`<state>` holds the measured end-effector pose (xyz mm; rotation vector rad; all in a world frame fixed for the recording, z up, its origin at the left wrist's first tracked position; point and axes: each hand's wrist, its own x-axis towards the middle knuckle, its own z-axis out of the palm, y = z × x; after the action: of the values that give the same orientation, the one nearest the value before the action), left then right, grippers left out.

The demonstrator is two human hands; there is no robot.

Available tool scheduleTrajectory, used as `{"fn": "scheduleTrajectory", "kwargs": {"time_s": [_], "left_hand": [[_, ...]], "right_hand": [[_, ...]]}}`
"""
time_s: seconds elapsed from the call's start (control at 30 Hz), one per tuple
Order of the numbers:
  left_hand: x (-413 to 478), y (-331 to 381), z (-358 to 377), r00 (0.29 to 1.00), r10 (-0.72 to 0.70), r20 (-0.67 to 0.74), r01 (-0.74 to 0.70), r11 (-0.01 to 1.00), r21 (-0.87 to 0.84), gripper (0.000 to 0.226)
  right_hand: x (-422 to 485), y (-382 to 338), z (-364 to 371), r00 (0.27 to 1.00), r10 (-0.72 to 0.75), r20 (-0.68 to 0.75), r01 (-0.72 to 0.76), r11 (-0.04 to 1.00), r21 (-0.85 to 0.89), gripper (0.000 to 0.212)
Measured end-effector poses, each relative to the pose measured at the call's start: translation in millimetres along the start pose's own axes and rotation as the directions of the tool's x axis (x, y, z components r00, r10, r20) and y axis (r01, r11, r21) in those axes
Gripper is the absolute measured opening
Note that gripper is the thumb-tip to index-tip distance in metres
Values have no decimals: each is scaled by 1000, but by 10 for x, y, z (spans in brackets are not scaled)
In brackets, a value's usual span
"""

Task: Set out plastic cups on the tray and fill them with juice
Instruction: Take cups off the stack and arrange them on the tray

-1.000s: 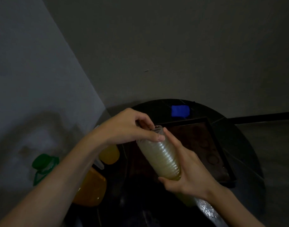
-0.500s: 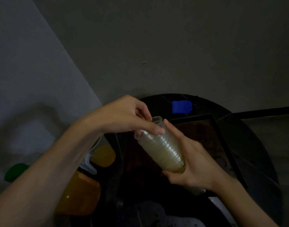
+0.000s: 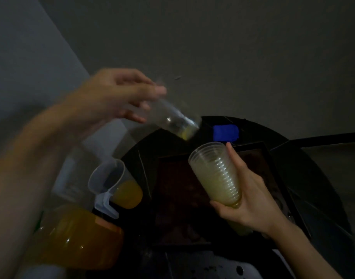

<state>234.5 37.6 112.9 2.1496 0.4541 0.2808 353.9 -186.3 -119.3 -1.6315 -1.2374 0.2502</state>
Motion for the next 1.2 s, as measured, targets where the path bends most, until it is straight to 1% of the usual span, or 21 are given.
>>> {"fn": "scheduleTrajectory", "kwargs": {"time_s": [0.03, 0.07, 0.1, 0.13, 0.2, 0.23, 0.27, 0.33, 0.37, 0.43, 0.57, 0.83, 1.03, 1.2], "left_hand": [[-38, -7, -81, 997, 21, -68, -25, 998, -58, 59], [-78, -40, -136, 990, 30, -136, -42, 996, -81, 62], [-105, -109, -150, 979, 23, -202, -37, 997, -67, 65], [-118, -224, -105, 967, -6, -255, 6, 1000, 0, 66], [-92, -586, 139, 943, -107, -316, 152, 981, 122, 52], [-70, -792, 301, 928, -146, -344, 206, 968, 144, 47], [-36, -1042, 447, 919, -157, -362, 232, 958, 171, 50], [45, -1540, 697, 914, -152, -377, 269, 921, 280, 65], [79, -1724, 796, 908, -152, -390, 295, 894, 338, 73], [115, -1951, 964, 890, -169, -424, 346, 856, 384, 82], [257, -2182, 1164, 901, -162, -402, 339, 843, 419, 83], [546, -2529, 1248, 890, -221, -400, 377, 849, 370, 82], [620, -2628, 1213, 879, -205, -431, 389, 830, 399, 77], [637, -2664, 1179, 895, -211, -393, 380, 822, 424, 75]], "right_hand": [[3, 1, -21, 1000, 11, -29, -10, 1000, 8, 122], [9, 3, -42, 998, 14, -62, -13, 1000, 12, 121], [17, 5, -63, 995, 12, -95, -11, 1000, 14, 120], [26, 3, -84, 992, 12, -128, -10, 1000, 14, 120], [46, -3, -124, 980, 16, -196, -13, 1000, 19, 119], [56, 1, -137, 974, 16, -225, -12, 1000, 22, 120], [64, 7, -145, 969, 22, -245, -17, 1000, 24, 121], [70, 27, -157, 962, 43, -268, -38, 999, 26, 122], [71, 38, -163, 959, 49, -280, -43, 999, 27, 122], [69, 52, -169, 950, 66, -304, -55, 998, 44, 121], [97, 75, -169, 938, 96, -333, -75, 994, 76, 121], [116, 141, -161, 943, 80, -323, -61, 996, 71, 123], [128, 160, -174, 935, 86, -345, -75, 996, 44, 125], [130, 134, -163, 937, 99, -336, -89, 995, 44, 124]]}}
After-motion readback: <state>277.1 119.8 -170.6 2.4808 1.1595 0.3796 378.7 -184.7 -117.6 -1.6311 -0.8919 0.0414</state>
